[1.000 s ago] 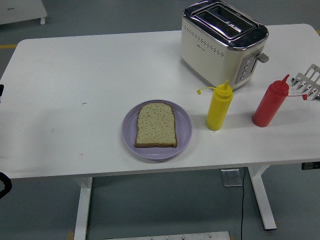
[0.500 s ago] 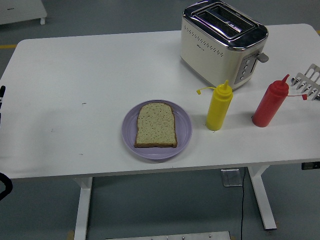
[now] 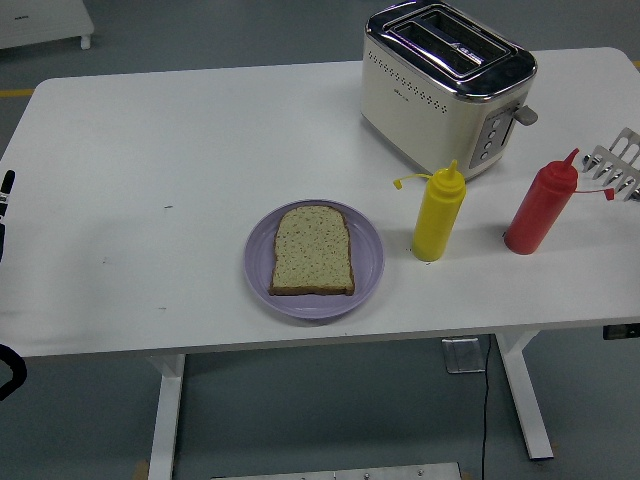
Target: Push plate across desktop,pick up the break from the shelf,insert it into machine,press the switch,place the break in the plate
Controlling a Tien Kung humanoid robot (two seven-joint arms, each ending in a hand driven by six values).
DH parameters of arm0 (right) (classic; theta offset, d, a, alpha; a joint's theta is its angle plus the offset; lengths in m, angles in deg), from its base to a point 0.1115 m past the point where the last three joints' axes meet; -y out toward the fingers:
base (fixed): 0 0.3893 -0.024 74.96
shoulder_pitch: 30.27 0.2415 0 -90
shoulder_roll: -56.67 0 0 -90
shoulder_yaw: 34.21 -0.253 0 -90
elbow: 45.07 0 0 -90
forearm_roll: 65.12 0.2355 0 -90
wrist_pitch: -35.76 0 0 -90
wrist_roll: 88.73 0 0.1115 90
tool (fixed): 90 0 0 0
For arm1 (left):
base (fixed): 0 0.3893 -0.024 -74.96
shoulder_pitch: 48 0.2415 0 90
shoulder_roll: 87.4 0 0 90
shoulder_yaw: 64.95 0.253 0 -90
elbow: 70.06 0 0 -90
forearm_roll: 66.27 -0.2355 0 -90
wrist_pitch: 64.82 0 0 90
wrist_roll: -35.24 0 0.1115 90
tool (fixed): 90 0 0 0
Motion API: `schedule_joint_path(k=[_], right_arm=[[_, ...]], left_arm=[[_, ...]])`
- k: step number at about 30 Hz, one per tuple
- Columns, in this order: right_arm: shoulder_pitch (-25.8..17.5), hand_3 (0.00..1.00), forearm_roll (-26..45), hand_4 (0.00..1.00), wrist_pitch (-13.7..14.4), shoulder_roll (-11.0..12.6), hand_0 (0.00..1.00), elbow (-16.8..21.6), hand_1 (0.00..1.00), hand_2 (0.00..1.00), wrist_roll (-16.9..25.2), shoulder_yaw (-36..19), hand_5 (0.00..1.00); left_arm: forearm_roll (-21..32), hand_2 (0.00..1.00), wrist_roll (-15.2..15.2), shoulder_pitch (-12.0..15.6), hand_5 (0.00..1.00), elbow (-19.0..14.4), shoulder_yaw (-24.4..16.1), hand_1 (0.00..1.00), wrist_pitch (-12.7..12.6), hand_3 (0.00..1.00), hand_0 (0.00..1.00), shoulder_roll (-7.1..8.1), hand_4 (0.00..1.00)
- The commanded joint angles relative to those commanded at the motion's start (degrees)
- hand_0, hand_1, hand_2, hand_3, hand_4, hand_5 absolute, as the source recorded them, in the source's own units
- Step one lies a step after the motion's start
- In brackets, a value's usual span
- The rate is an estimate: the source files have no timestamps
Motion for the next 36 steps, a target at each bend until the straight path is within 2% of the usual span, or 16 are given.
schedule_joint_path(k=[11,36], right_arm=[[0.2,0.756,-0.1,0.438,-2.1,-0.5,0.825,-1.9,0.784,0.787,-1.0,0.0,0.549],[1.0,0.744,-1.0,0.435,-3.6,-1.4,0.815,-2.2,0.779,0.774,-1.2,-1.0,0.556]], left_arm=[[0.0,0.921,0.0,0.4,0.998,0.1,-0.1,0.855,0.1,0.800,0.817,-0.14,0.630],[-0.1,0.918,0.2,-0.2,0.998,-0.1,0.0,0.855,0.2,0.799,0.816,0.00,0.629]])
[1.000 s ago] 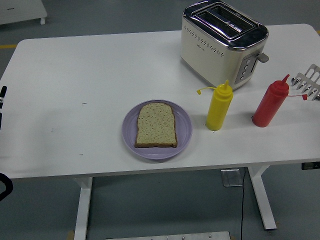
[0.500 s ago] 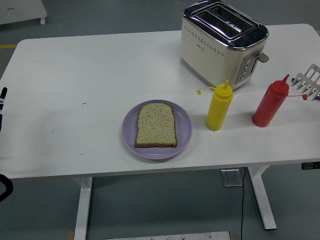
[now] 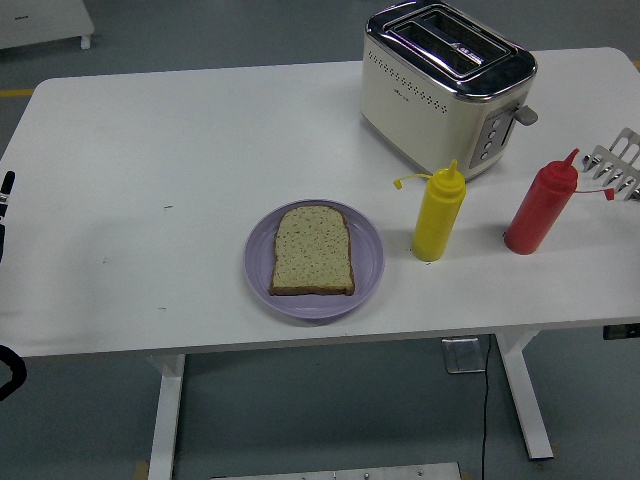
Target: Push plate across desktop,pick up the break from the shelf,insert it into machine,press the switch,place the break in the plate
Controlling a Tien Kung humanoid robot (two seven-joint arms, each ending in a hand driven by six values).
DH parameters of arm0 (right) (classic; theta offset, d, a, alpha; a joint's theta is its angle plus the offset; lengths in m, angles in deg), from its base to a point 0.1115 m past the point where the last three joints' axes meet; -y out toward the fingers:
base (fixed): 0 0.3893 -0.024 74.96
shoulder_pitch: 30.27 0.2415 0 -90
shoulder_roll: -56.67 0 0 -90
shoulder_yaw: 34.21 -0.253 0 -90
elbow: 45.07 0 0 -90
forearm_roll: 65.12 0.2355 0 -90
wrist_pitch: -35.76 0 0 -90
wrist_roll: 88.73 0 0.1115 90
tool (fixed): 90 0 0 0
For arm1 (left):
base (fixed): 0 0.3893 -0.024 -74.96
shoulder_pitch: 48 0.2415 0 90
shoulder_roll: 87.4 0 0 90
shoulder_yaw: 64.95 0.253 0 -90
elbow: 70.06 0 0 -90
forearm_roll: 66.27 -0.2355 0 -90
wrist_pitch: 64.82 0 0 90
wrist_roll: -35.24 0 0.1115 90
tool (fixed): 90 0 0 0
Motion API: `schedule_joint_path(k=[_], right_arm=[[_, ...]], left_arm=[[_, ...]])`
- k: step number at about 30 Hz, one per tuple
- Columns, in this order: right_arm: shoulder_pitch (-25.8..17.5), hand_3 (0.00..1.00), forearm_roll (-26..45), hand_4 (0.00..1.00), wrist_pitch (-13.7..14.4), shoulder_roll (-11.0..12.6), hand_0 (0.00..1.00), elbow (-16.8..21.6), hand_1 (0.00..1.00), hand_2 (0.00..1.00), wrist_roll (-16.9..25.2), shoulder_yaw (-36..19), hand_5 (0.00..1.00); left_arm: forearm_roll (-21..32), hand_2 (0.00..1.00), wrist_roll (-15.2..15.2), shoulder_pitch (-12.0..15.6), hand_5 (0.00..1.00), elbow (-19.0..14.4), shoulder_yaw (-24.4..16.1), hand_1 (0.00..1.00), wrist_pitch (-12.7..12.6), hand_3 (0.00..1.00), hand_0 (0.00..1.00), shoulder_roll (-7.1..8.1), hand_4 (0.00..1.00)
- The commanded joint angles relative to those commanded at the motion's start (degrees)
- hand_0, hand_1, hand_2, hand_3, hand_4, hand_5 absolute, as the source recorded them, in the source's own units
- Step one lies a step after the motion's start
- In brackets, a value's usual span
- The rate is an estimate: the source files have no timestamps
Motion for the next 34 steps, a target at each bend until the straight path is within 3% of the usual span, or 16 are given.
schedule_joint_path(k=[34], right_arm=[[0.8,0.728,0.2,0.455,-0.1,-0.1,0.798,-0.4,0.760,0.747,-0.3,1.4,0.569]], left_arm=[[-0.2,0.914,0.1,-0.2,0.998,0.1,-1.0,0.854,0.1,0.799,0.815,-0.29,0.628]])
